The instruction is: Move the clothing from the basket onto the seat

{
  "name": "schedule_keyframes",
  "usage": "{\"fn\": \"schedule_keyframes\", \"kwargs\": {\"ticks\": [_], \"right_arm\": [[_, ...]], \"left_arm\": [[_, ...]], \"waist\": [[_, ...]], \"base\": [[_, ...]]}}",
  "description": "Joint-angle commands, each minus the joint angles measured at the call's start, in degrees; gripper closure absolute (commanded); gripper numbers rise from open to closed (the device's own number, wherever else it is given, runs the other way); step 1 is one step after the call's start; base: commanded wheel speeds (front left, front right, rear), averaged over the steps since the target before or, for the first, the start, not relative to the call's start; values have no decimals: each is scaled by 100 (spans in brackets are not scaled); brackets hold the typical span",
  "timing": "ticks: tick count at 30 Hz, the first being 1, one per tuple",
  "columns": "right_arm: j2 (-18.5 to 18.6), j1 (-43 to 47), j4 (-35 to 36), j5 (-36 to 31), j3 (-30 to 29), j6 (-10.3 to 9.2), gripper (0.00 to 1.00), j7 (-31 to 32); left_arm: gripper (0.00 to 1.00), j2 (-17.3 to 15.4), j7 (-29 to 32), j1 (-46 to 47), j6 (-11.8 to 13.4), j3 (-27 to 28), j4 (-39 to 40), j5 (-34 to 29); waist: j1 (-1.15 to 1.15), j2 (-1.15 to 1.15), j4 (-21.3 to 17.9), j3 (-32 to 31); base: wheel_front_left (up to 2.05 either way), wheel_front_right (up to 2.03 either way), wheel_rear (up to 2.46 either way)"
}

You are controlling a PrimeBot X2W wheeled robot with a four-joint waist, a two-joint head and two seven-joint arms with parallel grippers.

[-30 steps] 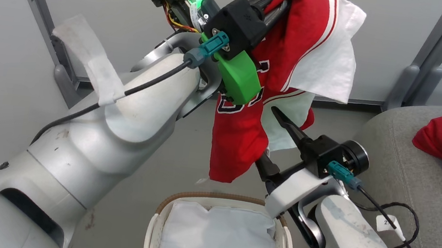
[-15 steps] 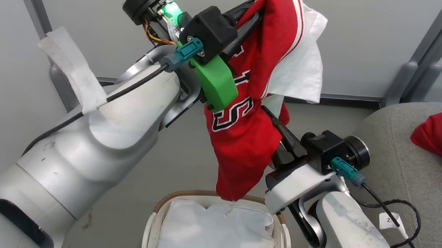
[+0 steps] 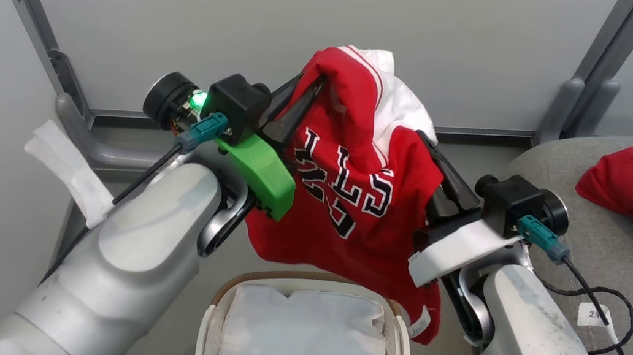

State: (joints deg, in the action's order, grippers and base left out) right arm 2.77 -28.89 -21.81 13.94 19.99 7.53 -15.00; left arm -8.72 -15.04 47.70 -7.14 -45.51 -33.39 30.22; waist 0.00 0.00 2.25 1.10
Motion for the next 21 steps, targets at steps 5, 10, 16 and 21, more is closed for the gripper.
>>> {"fn": "schedule_keyframes", "kwargs": {"ticks": [5,10,16,21], "right_arm": [[22,82,176,-147,-417,-8,100,-28],[22,180,377,-264,-736,-8,100,-28],[21,342,604,-419,-1027,-8,100,-28],[21,451,710,-481,-1185,-8,100,-28]], "left_arm": [[0,-63,-20,-694,-29,300,184,56],[0,-4,-18,-1368,-34,637,309,-52],[0,169,-14,-2098,-36,923,423,-123],[0,276,-14,-2507,-38,1024,526,-306]], "waist": [[0,0,-46,13],[0,0,-93,10],[0,0,-150,20],[0,0,-243,39]], "base": [[0,0,0],[0,0,0],[0,0,0],[0,0,0]]}}
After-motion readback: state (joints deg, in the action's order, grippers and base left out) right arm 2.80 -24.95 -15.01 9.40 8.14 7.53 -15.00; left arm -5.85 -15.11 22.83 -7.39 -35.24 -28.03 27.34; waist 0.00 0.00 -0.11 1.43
